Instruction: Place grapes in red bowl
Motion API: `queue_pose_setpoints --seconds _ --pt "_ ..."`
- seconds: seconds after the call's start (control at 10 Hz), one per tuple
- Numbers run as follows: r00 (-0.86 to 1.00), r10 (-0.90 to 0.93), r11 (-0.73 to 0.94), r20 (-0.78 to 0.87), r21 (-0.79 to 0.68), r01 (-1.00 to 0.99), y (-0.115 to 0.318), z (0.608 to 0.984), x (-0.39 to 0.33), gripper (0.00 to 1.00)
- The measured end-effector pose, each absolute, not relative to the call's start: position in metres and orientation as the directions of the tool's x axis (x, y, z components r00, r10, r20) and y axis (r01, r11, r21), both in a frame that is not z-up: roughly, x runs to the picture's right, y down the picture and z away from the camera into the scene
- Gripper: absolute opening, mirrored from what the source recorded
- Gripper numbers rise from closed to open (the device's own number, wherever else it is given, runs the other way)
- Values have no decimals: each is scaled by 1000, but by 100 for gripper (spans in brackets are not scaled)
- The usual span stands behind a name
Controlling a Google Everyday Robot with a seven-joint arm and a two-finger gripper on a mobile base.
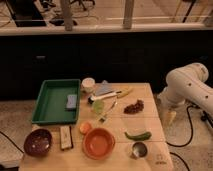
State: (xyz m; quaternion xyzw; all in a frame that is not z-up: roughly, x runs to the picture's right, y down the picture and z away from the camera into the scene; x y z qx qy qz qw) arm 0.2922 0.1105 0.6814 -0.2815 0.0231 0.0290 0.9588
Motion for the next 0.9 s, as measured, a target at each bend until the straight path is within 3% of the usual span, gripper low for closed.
queue_pose_setpoints --seconds 0.5,0.9 --pt "997 42 840 -60 -538 -68 110 681 292 80" --pt "998 -55 846 -2 -531 46 99 710 279 80"
